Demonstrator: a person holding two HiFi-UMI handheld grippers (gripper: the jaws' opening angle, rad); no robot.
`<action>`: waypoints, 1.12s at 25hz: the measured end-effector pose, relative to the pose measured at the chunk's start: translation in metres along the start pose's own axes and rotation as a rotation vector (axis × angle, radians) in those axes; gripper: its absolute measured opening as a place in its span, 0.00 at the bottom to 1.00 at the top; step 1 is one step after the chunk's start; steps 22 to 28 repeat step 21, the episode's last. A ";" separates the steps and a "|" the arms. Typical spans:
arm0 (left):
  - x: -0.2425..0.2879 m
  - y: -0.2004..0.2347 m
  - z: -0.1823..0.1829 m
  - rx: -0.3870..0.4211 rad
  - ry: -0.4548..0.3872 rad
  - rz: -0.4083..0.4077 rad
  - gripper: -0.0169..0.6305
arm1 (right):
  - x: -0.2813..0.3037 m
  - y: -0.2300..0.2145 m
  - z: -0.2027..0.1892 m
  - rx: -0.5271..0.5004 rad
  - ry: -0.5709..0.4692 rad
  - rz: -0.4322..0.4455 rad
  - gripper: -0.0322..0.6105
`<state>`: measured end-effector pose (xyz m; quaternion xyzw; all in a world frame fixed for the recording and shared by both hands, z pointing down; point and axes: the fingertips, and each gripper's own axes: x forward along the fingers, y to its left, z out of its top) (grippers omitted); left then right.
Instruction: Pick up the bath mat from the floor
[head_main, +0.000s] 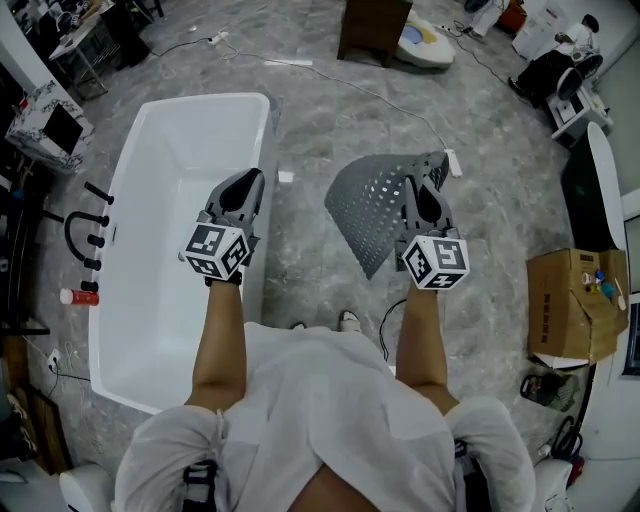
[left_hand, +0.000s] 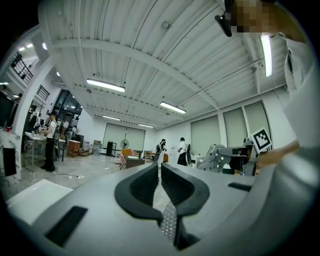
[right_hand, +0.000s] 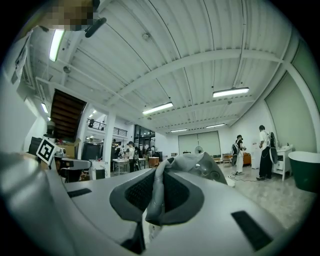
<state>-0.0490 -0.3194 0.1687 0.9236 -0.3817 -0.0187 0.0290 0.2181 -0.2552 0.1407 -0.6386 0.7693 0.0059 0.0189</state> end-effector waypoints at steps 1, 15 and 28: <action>0.000 -0.001 -0.001 0.001 0.001 -0.002 0.07 | -0.001 0.000 0.000 -0.002 0.000 -0.001 0.11; -0.005 -0.004 -0.004 -0.007 0.011 -0.013 0.07 | -0.003 0.012 0.016 -0.052 -0.020 0.029 0.11; -0.004 -0.003 -0.006 -0.017 0.010 -0.011 0.07 | -0.001 0.013 0.014 -0.055 -0.018 0.030 0.11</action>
